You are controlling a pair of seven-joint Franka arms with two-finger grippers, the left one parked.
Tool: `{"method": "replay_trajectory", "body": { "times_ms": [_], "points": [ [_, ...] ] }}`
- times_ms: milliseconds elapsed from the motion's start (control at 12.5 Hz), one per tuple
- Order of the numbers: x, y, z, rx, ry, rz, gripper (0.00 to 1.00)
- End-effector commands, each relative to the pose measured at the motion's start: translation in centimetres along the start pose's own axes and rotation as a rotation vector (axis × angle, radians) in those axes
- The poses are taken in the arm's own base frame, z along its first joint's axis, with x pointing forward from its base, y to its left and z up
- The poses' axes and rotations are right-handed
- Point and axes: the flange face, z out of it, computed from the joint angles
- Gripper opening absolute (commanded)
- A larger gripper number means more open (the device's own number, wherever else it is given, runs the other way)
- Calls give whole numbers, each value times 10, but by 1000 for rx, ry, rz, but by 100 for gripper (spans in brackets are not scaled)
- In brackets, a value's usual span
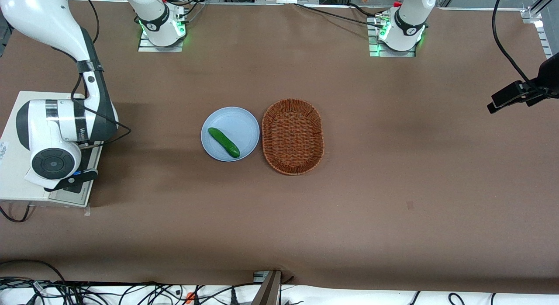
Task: Open oven door with right arm only
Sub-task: 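Pull the handle outward and down with the right gripper, swinging the door open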
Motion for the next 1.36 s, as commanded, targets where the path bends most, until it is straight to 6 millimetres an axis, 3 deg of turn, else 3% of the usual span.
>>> {"method": "replay_trajectory", "body": {
  "times_ms": [0, 482, 803, 1285],
  "points": [
    [5, -1, 1, -15, 8, -24, 0],
    [13, -14, 15, 3, 13, -42, 0],
    [16, -28, 12, 76, 28, -32, 0],
    [42, -55, 33, 143, 56, -43, 0]
  ]
}}
